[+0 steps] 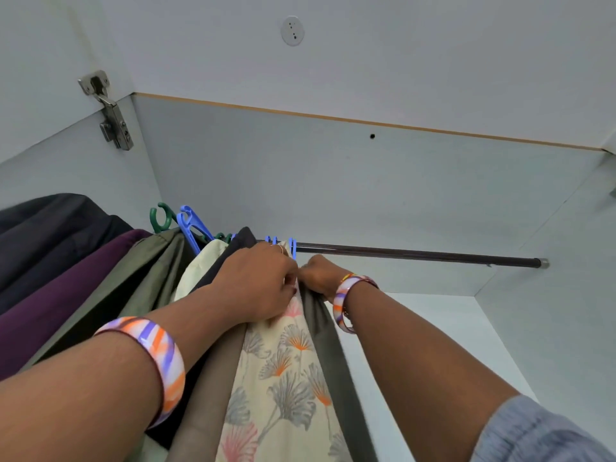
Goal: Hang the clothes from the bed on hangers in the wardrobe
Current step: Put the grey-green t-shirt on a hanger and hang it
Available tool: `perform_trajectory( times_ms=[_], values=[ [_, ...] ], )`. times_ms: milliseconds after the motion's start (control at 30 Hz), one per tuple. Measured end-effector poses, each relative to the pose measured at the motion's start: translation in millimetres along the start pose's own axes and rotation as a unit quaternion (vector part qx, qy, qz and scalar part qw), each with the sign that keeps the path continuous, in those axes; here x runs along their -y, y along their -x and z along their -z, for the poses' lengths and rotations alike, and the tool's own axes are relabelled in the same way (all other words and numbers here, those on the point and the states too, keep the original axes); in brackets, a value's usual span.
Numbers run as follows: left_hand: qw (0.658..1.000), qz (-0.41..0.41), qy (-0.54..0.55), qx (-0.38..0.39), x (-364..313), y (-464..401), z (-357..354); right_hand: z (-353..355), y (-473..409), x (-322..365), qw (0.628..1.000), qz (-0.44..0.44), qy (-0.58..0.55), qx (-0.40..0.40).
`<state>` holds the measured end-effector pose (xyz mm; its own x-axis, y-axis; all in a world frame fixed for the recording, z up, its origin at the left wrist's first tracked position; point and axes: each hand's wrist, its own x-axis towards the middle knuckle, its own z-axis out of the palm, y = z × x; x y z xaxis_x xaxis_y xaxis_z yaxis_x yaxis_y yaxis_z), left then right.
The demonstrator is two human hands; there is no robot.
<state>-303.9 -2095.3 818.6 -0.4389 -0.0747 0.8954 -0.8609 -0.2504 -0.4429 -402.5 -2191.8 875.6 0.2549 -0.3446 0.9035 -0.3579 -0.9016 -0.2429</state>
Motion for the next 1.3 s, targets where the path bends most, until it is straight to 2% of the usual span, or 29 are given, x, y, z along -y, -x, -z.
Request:
perform_trajectory(
  times_ms=[233, 433, 533, 633, 700, 767, 833, 967, 1133, 1300],
  values=[
    [0.997, 0.015, -0.018, 0.073, 18, 14, -7, -6, 15, 9, 0.992, -0.015, 0.084, 0.090],
    [0.992, 0.027, -0.013, 0.121, 27, 29, -1, -4, 38, 15, 0.984, -0.008, 0.139, 0.110],
    [0.992, 0.029, -0.009, 0.119, 23, 34, 3, -9, 50, 16, 0.980, -0.014, 0.183, 0.082],
    [0.994, 0.035, 0.006, 0.108, 17, 39, 11, -16, 74, 25, 0.976, 0.003, 0.216, 0.011],
    [0.993, 0.044, 0.032, 0.100, 12, 45, 22, -22, 96, 37, 0.985, 0.034, 0.163, -0.047],
    [0.990, 0.053, 0.091, 0.094, 8, 60, 35, -31, 121, 50, 0.993, 0.059, 0.045, -0.091],
    [0.980, 0.059, 0.162, 0.100, 7, 84, 52, -45, 148, 59, 0.986, 0.088, -0.037, -0.139],
    [0.962, 0.102, 0.203, 0.150, 15, 142, 83, -87, 192, 65, 0.968, 0.144, -0.054, -0.199],
    [0.953, 0.157, 0.194, 0.171, 18, 217, 122, -138, 258, 80, 0.953, 0.194, -0.088, -0.215],
    [0.933, 0.197, 0.111, 0.281, 3, 299, 164, -197, 336, 91, 0.933, 0.267, -0.164, -0.175]
  ],
)
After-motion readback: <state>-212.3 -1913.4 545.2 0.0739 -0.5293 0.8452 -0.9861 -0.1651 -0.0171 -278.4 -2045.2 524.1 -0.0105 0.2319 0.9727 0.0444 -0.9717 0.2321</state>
